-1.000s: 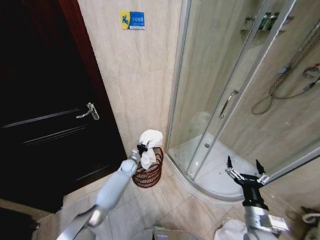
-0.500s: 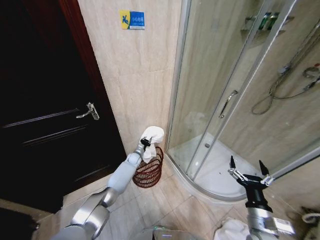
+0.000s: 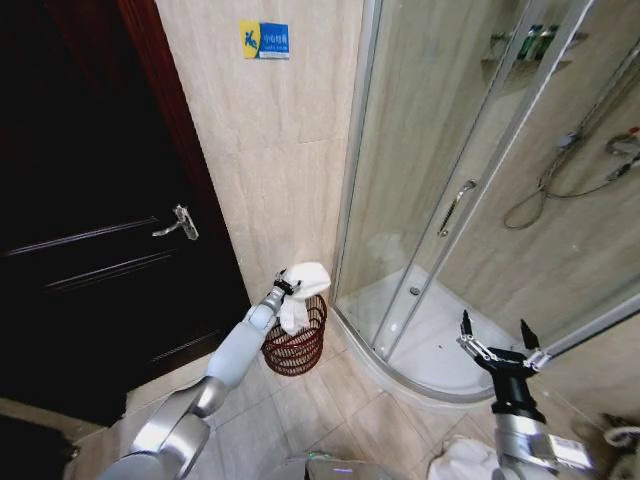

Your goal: Discard the used towel into the hamper.

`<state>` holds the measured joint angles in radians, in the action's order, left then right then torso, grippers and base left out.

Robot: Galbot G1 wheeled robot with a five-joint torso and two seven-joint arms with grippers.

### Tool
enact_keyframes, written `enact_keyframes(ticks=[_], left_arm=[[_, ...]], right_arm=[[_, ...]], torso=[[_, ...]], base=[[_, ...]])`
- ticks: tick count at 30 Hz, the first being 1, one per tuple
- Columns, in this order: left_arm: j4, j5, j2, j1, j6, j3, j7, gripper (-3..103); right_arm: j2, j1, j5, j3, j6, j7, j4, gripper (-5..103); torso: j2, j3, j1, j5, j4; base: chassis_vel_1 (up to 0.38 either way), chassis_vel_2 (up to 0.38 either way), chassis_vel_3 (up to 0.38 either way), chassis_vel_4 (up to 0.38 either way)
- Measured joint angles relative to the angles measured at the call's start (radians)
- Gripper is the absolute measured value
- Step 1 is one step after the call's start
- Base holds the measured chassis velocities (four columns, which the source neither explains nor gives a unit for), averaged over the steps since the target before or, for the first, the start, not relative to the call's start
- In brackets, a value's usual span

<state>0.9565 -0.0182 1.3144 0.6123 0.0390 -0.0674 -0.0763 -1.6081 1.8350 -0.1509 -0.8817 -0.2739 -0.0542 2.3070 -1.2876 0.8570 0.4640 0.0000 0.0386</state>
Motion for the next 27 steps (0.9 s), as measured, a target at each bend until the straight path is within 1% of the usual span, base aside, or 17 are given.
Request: enact_keyframes(ticks=[1,2,3,8,12,14,16,17,19,20,21,23,24,25,26,27], left_arm=[[0.0,0.0,0.0,0.0,0.0,0.0,0.0,88],[0.017,0.005,-0.003,-0.001,0.056,0.004,-0.002,93],[0.019,0.012,-0.003,-0.005,0.08,0.006,-0.003,97],[0.009,0.02,-0.001,-0.022,0.089,0.01,-0.001,100],[0.047,0.047,-0.01,-0.003,0.087,0.008,0.001,100],[0.097,0.076,-0.02,0.03,0.082,-0.005,0.009,100],[0.18,0.125,-0.034,0.093,0.068,-0.038,0.029,100],[0.18,0.125,-0.034,0.093,0.068,-0.038,0.029,100],[0.289,0.19,-0.052,0.174,0.061,-0.072,0.059,100],[0.366,0.221,-0.065,0.233,0.055,-0.101,0.079,100],[0.366,0.221,-0.065,0.233,0.055,-0.101,0.079,100],[0.468,0.25,-0.076,0.311,0.026,-0.138,0.117,100],[0.523,0.262,-0.076,0.358,0.01,-0.173,0.141,100],[0.559,0.27,-0.073,0.393,0.002,-0.203,0.153,100],[0.559,0.27,-0.073,0.393,0.002,-0.203,0.153,100],[0.596,0.279,-0.069,0.432,-0.005,-0.234,0.161,100]], right_arm=[[0.0,0.0,0.0,0.0,0.0,0.0,0.0,100],[0.0,0.0,0.002,0.0,0.0,-0.001,-0.002,100],[0.0,0.0,0.005,0.001,0.0,-0.002,-0.002,100],[0.0,-0.001,0.011,0.005,0.0,-0.003,-0.004,100],[0.0,-0.005,0.014,0.007,0.006,-0.003,-0.004,100],[0.0,-0.006,0.014,0.01,0.015,-0.003,0.0,100],[0.0,-0.006,0.012,0.015,0.028,-0.003,0.007,100],[0.0,-0.006,0.012,0.015,0.028,-0.003,0.007,100],[0.0,-0.006,0.006,0.019,0.045,-0.006,0.015,100],[0.0,-0.005,0.0,0.02,0.057,-0.011,0.022,100],[0.0,-0.005,0.0,0.02,0.057,-0.011,0.022,100],[0.0,-0.003,-0.005,0.024,0.071,-0.016,0.033,100],[0.0,-0.003,-0.007,0.026,0.078,-0.019,0.037,100],[0.0,-0.003,-0.006,0.027,0.082,-0.023,0.038,100],[0.0,-0.003,-0.006,0.027,0.082,-0.023,0.038,100],[0.0,-0.003,-0.002,0.027,0.084,-0.027,0.036,100]], torso=[[0.0,0.0,0.0,0.0,0.0],[0.0,0.0,0.0,0.0002,-0.0002],[0.0,0.0,0.0,0.0,-0.0002],[0.0,0.0,0.0,0.0002,-0.0003],[0.0,0.0,0.0,0.0,-0.0003],[0.0,0.0,0.0,0.0,-0.0004],[0.0,0.0,0.0,0.0,-0.0004],[0.0,0.0,0.0,0.0,-0.0004],[0.0,0.0,0.0,-0.0003,-0.0002],[0.0,0.0,0.0,-0.0002,-0.0001],[0.0,0.0,0.0,-0.0002,-0.0001],[0.0,0.0,0.0,0.0,-0.0001],[0.0,0.0,0.0,-0.0003,-0.0002],[0.0,0.0,0.0,0.0,-0.0003],[0.0,0.0,0.0,0.0,-0.0003],[0.0,0.0,0.0,0.0,-0.0003]], base=[[0.0,0.0,0.0,0.0],[0.0,0.0,0.0,0.0],[0.0,0.0,0.0,0.0],[0.0,0.0,0.0,0.0],[0.0,0.0,0.0,0.0],[0.0,0.0,0.0,0.0],[0.0,0.0,0.0,0.0],[0.0,0.0,0.0,0.0],[0.0,0.0,0.0,0.0],[0.0,0.0,0.0,0.0],[0.0,0.0,0.0,0.0],[0.0,0.0,0.0,0.0],[0.0,0.0,0.0,0.0],[0.0,0.0,0.0,0.0],[0.0,0.0,0.0,0.0],[0.0,0.0,0.0,0.0]])
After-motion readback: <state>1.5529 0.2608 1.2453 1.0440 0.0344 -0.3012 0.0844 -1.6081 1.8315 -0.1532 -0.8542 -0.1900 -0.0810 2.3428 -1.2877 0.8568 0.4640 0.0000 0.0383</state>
